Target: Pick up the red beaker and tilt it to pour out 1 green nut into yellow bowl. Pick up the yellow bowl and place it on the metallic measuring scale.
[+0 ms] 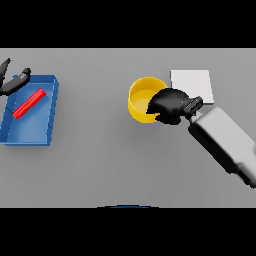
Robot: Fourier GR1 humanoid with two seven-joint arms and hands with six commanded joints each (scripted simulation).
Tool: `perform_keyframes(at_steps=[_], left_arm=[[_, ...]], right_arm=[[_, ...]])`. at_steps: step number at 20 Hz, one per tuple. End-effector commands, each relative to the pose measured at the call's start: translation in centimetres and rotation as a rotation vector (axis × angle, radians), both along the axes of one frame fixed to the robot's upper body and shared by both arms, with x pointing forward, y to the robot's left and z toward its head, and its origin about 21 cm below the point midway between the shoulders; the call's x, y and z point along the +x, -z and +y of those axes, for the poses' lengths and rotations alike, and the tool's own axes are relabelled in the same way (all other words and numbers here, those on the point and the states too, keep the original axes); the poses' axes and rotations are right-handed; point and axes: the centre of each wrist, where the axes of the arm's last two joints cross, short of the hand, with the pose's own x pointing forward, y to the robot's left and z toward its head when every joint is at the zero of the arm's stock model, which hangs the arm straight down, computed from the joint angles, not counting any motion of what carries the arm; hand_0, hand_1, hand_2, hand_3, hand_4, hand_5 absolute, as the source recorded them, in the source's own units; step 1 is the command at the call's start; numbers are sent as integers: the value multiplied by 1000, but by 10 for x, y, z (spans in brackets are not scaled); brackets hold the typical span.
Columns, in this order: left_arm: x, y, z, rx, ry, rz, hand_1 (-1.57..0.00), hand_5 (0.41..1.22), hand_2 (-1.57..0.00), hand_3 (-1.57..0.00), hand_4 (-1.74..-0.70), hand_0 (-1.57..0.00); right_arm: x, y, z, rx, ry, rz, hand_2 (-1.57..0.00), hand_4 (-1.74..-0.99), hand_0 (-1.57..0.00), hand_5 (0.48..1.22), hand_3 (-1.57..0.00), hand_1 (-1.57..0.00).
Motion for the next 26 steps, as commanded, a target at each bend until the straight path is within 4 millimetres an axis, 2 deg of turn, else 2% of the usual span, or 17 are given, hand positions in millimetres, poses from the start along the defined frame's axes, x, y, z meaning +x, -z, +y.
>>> perform_keyframes(at_steps=[1, 6, 11, 15, 20, 23, 26], left_arm=[[0, 0, -3, 0, 6, 3, 1, 704, 1, 1, -800, 1], [-1, -7, -4, -28, -13, 12, 1, 728, 1, 1, -831, 1], [-4, -4, -6, -35, -18, 21, 1, 746, 1, 1, -849, 1], [-7, -10, -4, -21, -46, 29, 1, 761, 1, 1, -853, 1], [-9, -9, -8, -19, -47, 41, 1, 784, 1, 1, -863, 1], [-6, -5, -13, -6, -40, 50, 1, 802, 1, 1, -858, 1], [-4, -10, -10, -7, -51, 48, 1, 809, 1, 1, -858, 1]], right_arm=[[2, -3, -1, 2, 34, -9, -1520, -1740, -1520, 1219, -1179, -1567], [21, -21, -28, 29, 122, -93, -1517, -1741, -1554, 1220, -1166, -1570], [44, -28, -59, 36, 222, -162, -1548, -1741, -1565, 1221, -1154, -1571], [58, -17, -81, 26, 321, -168, -1551, -1741, -1569, 1221, -1154, -1571], [68, 6, -106, 31, 393, -148, -1475, -1741, -1570, 1221, -1206, -1571], [73, 16, -110, 31, 413, -136, -1413, -1741, -1571, 1221, -1317, -1571], [74, 24, -110, 36, 431, -115, -1386, -1741, -1571, 1221, -1374, -1571]])
